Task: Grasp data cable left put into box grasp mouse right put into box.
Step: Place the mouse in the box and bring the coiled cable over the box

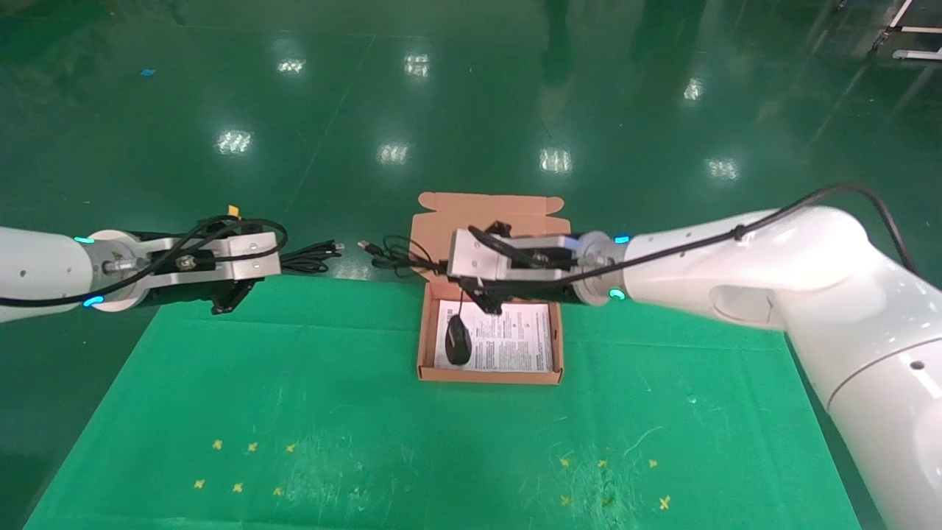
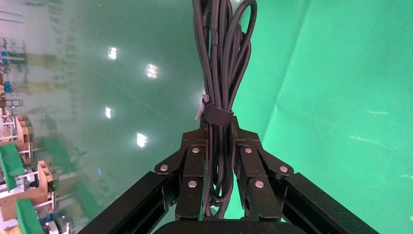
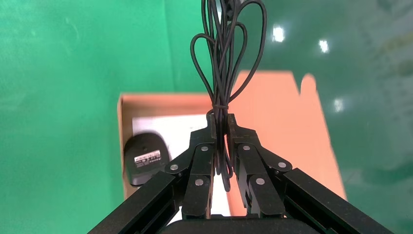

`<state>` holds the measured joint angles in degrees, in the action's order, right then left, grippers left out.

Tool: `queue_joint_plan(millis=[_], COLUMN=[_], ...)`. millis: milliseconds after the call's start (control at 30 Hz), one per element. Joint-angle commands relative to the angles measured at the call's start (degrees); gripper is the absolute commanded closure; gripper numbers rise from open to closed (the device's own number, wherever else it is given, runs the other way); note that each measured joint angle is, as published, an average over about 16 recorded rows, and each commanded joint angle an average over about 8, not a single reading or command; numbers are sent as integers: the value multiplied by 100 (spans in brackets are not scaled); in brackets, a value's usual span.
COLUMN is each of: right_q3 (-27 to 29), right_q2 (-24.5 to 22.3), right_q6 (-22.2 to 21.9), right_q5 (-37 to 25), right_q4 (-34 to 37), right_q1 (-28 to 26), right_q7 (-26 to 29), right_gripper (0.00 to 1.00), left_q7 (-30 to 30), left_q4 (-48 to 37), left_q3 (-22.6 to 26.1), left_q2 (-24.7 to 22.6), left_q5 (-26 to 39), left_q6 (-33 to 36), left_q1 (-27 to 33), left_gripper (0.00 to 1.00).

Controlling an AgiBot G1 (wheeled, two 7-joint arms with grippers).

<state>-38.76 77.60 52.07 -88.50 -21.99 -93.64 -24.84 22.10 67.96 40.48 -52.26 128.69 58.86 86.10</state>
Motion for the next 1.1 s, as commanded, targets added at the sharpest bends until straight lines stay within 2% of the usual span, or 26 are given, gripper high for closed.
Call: queue_joint_plan(millis=[33,500,533,567,600,767,833,867,1100], right_q3=[-47,-336,-362,-390,-414,-532,-559,-570,-572], right_q2=[-1,26,30,33,36,47,48,49,-16], right_q6=[-34,-385,-393,-398,-400,-413,-419,-421,-393], right_q5=[49,190,201,208,215,233,238,240,259], right_q4=[121,705,713,718,722,749,758,762,671], right_q1=[30,100,106,112,116,125,127,127,146], right_q7=[22,290,301,314,326,393,407,413,419], right_gripper=[100,100,97,92,83,20,3,0,0], left_q7=[6,15,15,15,15,15,15,15,11], left_q4=[6,15,15,15,15,16,16,16,18], left_q3=[0,0,0,0,0,2,2,3,7], left_q2=[1,2,2,2,2,3,3,3,-12], left_q5=[4,10,10,10,10,12,13,14,9], left_q6=[2,4,4,4,4,5,5,5,1], left_q1=[-2,-4,-4,-4,-4,-5,-6,-6,-12], left_gripper=[100,100,100,100,100,100,100,100,100])
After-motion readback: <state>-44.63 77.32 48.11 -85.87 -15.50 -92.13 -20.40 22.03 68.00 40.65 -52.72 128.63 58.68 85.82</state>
